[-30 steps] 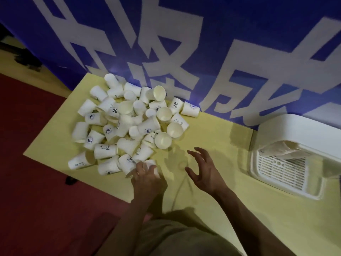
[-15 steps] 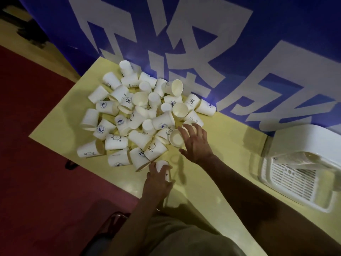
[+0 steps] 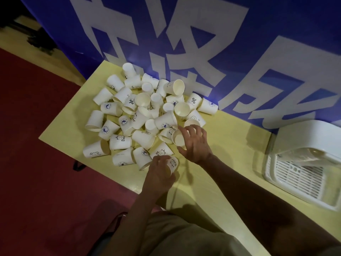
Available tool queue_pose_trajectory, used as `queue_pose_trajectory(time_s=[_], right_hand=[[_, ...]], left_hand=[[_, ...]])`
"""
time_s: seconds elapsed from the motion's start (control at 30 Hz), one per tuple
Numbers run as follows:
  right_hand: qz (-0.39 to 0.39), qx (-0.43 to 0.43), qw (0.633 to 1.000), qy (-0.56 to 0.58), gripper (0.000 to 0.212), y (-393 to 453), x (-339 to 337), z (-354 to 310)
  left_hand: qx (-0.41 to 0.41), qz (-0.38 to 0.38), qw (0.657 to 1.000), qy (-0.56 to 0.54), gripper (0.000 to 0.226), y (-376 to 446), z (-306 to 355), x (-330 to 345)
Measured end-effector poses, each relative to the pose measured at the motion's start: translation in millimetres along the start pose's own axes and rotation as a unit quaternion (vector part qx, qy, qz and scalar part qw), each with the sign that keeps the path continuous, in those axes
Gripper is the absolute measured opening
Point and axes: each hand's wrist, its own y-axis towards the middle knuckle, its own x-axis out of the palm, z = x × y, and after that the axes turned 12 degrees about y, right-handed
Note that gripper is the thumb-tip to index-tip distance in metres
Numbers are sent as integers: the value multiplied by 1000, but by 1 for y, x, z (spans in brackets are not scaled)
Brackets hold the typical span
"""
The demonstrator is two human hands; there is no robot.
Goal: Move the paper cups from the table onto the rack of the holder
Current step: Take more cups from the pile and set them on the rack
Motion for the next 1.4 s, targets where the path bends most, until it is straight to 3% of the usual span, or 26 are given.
queue_pose_trajectory(time_s=[0.17,0.27,0.57,0.83,1.03,1.4], right_hand=[[94,-16,983,159,77,-60,-18,19],[132,38,968,208,78,-111,-31,36],[197,171,937,231,76,-256,-51,102],[269,199,899,283,67,-365,-80,183],[294,200,888,291,68,-425,-98,250],[292,236,869,322,70,-467,-113,323]], left_hand=[[55,30,997,46,52,5,21,4],[72,24,996,42,55,2,35,15],[118,-58,990,56,78,-8,128,71],[196,-35,979,49,74,-21,275,131],[201,-36,977,55,78,-25,362,186],[171,-56,971,154,77,2,425,270]])
